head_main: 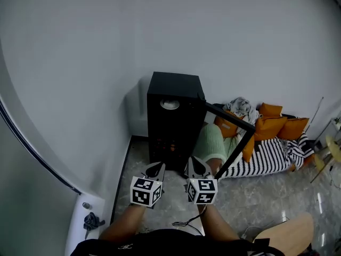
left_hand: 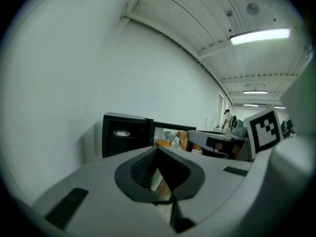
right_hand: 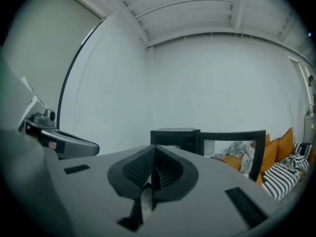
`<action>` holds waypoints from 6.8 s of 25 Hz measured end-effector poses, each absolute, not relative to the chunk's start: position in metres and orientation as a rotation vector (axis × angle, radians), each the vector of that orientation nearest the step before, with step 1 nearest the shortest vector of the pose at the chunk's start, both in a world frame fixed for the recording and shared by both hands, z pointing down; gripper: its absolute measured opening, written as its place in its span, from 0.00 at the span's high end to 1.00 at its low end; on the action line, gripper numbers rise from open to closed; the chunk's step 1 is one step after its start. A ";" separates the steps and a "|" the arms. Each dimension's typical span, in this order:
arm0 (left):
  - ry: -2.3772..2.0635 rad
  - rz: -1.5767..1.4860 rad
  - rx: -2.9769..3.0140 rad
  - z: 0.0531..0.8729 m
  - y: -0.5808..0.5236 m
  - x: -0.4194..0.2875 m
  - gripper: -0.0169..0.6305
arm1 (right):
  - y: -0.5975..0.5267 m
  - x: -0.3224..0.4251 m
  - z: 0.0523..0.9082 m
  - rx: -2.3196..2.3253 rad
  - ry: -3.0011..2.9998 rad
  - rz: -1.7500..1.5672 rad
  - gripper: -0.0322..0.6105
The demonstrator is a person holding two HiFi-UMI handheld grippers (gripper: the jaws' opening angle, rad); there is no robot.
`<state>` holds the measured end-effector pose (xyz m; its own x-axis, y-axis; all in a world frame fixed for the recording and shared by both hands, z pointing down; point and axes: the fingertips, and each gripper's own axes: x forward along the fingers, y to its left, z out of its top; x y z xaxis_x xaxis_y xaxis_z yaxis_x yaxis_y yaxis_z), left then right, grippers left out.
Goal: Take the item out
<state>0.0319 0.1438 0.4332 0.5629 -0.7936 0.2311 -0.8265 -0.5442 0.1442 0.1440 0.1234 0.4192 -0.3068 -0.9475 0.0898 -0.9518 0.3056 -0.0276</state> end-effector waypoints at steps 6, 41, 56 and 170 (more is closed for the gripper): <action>-1.344 0.176 2.569 0.425 0.131 0.024 0.97 | 0.117 0.138 0.404 1.838 -2.489 0.089 0.94; -1.166 0.247 2.652 0.433 0.007 -0.074 0.97 | -0.003 0.047 0.432 2.028 -2.333 0.256 0.94; -1.239 0.251 2.597 0.438 -0.100 -0.057 0.97 | -0.122 0.080 0.453 1.951 -2.354 0.319 0.94; -1.300 0.379 2.446 0.507 -0.275 -0.052 0.97 | -0.370 0.111 0.629 1.878 -1.762 2.625 0.91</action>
